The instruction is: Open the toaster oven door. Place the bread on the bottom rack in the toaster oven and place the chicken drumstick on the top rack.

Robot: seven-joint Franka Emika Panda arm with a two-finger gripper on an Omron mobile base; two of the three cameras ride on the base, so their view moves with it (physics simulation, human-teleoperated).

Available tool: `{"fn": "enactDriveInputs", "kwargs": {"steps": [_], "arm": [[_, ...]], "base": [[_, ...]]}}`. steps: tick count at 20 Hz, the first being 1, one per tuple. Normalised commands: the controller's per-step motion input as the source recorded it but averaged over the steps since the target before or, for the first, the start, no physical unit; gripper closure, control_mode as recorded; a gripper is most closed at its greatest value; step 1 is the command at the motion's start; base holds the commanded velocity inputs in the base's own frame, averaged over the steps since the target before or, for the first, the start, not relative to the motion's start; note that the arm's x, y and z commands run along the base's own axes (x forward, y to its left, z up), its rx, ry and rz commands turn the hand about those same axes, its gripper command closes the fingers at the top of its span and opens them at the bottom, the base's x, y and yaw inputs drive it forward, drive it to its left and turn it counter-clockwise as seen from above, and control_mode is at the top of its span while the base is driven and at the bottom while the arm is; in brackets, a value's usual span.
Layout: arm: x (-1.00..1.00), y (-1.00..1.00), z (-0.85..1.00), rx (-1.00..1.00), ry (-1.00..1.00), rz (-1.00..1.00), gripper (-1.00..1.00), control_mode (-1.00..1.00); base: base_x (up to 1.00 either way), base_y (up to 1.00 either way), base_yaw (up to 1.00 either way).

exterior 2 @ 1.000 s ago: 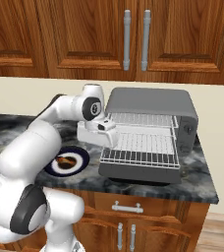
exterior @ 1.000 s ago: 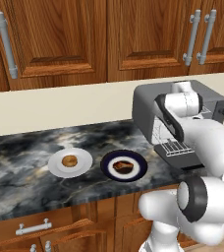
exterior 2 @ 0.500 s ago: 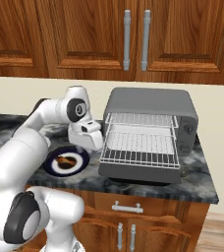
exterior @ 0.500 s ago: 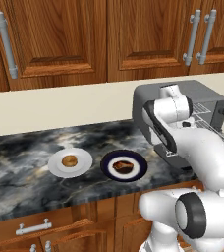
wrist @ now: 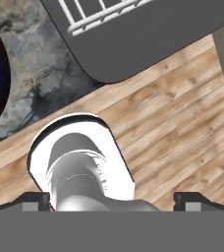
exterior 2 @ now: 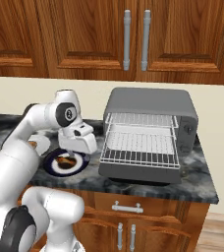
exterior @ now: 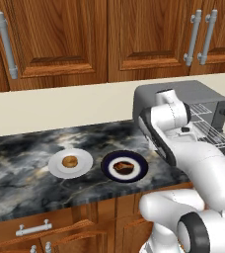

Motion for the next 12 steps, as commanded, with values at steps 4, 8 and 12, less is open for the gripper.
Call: {"fn": "enactDriveInputs", "kwargs": {"steps": [4, 8, 12], "arm": [[-0.19, 0.19, -0.02, 0.00, 0.04, 0.12, -1.00, -1.00], [-0.17, 0.20, -0.04, 0.00, 0.05, 0.10, -1.00, -1.00], [-0.13, 0.18, -0.04, 0.00, 0.10, 0.11, -1.00, -1.00]], "base": [[0.00, 0.00, 0.00], [0.00, 0.00, 0.00], [0.00, 0.00, 0.00]]}}
